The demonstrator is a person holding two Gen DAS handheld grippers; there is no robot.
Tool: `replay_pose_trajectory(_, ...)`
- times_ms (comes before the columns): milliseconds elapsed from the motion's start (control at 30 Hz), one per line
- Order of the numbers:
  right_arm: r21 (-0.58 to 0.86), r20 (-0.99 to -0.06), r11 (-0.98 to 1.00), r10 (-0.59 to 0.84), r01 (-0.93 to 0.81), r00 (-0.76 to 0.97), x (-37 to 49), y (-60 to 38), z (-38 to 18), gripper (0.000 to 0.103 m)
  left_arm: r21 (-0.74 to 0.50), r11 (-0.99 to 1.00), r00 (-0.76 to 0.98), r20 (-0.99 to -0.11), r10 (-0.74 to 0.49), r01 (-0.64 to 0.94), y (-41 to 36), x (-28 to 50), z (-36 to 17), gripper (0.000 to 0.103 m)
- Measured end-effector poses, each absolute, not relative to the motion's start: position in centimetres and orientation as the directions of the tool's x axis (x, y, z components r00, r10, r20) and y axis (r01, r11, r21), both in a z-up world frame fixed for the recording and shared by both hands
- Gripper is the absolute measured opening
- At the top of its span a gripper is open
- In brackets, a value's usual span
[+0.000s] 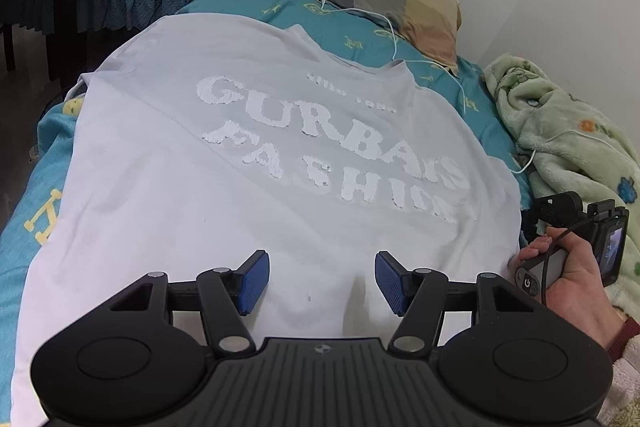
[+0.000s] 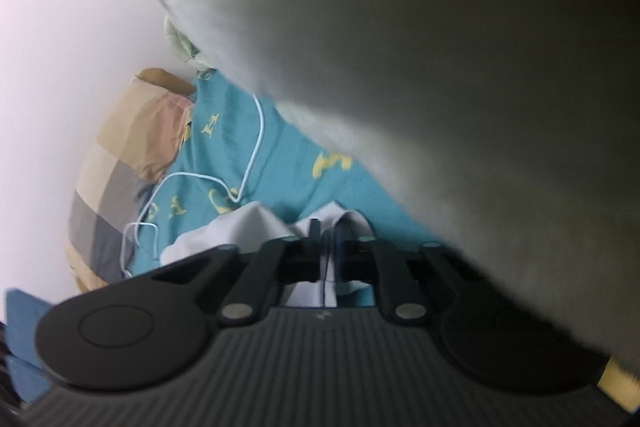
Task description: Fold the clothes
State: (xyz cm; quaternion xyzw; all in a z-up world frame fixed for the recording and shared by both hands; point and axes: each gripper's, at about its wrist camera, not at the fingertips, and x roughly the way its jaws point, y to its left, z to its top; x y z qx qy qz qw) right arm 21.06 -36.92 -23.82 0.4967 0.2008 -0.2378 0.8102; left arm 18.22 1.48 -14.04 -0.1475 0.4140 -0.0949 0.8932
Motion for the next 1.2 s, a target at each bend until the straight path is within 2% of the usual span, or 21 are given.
replay_pose_trajectory(200,0.578,-0.526,0.607,-0.234,0.546,0.818,23.0,-35.9,-18.6,0.004,-0.369,0.928,0.673,-0.676,-0.300,0.042,2.2,18.3,-12.6,0.061)
replay_pose_trajectory(400,0.367,-0.413,0.810,-0.300,0.458,0.860,25.3,-32.0,-10.8,0.004,-0.418,0.907,0.722,-0.611,-0.324,0.053,4.3,18.2,-9.8,0.061)
replay_pose_trajectory(500,0.242,-0.325,0.905,-0.263,0.349,0.908,25.6,-27.1,-7.3,0.004,-0.439,0.897,0.741,-0.586,-0.328,0.050,5.6,18.1,-8.9,0.061)
replay_pose_trajectory(600,0.115,-0.266,0.979,-0.133,0.168,0.955,25.4,-21.5,-5.3,0.004,-0.455,0.890,0.757,-0.568,-0.323,0.038,6.8,17.9,-8.3,0.061)
replay_pose_trajectory(700,0.056,-0.301,0.998,0.040,-0.024,0.953,24.6,-16.2,-6.4,0.004,-0.484,0.875,0.767,-0.557,-0.319,0.012,8.3,17.7,-8.1,0.061)
replay_pose_trajectory(800,0.040,-0.390,0.988,0.152,-0.148,0.908,24.9,-11.3,-9.3,0.004,-0.513,0.858,0.774,-0.551,-0.312,-0.020,9.9,17.6,-8.4,0.061)
replay_pose_trajectory(967,0.007,-0.551,0.971,0.203,-0.239,0.809,24.6,-6.8,-14.9,0.006,-0.523,0.850,0.776,-0.559,-0.292,-0.057,11.9,17.3,-9.2,0.061)
replay_pose_trajectory(1067,-0.008,-0.592,0.961,0.218,-0.276,0.776,24.4,-6.4,-16.1,0.009,-0.533,0.843,0.775,-0.562,-0.289,-0.072,12.5,17.4,-9.5,0.061)
replay_pose_trajectory(1100,-0.003,-0.601,0.956,0.233,-0.293,0.765,23.6,-7.0,-16.3,0.023,-0.537,0.840,0.775,-0.562,-0.290,-0.076,12.6,17.5,-9.6,0.061)
replay_pose_trajectory(1133,0.010,-0.606,0.951,0.252,-0.309,0.754,22.6,-7.7,-16.1,0.049,-0.535,0.841,0.773,-0.564,-0.290,-0.075,12.5,17.6,-9.7,0.061)
replay_pose_trajectory(1200,0.028,-0.585,0.947,0.274,-0.319,0.763,21.3,-8.6,-15.4,0.074,-0.520,0.851,0.771,-0.568,-0.287,-0.066,11.8,17.9,-9.8,0.061)
